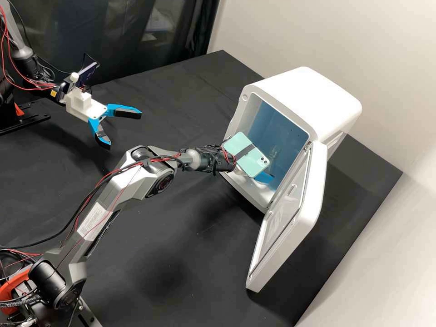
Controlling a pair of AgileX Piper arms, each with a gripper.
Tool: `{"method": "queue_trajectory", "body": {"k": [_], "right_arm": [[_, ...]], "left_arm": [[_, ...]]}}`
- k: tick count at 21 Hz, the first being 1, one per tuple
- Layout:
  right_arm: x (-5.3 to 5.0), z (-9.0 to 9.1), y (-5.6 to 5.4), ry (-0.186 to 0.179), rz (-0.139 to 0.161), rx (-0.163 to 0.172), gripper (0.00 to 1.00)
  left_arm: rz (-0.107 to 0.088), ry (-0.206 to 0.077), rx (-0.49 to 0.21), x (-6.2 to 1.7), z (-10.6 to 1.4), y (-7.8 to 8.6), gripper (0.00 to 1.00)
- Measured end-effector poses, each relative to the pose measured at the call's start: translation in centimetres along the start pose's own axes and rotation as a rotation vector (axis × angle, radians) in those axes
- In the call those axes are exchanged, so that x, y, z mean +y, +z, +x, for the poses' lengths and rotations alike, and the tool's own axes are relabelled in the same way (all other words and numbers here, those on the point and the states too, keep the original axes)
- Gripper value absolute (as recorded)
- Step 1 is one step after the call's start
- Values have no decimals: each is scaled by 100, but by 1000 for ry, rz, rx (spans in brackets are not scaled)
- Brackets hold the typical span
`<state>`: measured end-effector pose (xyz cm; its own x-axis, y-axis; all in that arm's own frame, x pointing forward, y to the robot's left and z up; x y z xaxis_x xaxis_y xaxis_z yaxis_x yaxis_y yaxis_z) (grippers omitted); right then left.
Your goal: Take the flask out of the incubator
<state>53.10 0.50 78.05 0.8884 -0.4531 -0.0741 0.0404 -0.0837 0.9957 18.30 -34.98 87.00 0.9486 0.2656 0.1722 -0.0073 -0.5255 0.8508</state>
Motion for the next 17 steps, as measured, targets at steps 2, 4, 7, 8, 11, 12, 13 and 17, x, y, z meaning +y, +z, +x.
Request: {"method": "queue_trajectory", "body": {"k": [2, 4, 7, 8, 11, 12, 13, 17], "right_arm": [[-2, 0, 2, 0, 3, 1, 0], [-24, -17, 51, -1, -7, 7, 0], [3, -92, 134, 1, 2, 28, 0], [36, -141, 185, -4, 18, 32, 0], [126, -302, 335, -1, 70, 48, 0], [160, -378, 390, 6, 80, 54, 0], [197, -432, 434, 15, 92, 64, 0], [282, -682, 597, 61, 118, 115, 0]], "left_arm": [[0, 0, 0, 0, 0, 0, 100], [0, 0, 0, 0, 0, 0, 100], [0, 0, 0, 0, 0, 0, 100], [0, 0, 0, 0, 0, 0, 100], [0, 0, 0, 0, 0, 0, 100], [0, 0, 0, 0, 0, 0, 100], [0, 0, 0, 0, 0, 0, 100], [-1, -2, 0, -5, -5, 1, 100]]}}
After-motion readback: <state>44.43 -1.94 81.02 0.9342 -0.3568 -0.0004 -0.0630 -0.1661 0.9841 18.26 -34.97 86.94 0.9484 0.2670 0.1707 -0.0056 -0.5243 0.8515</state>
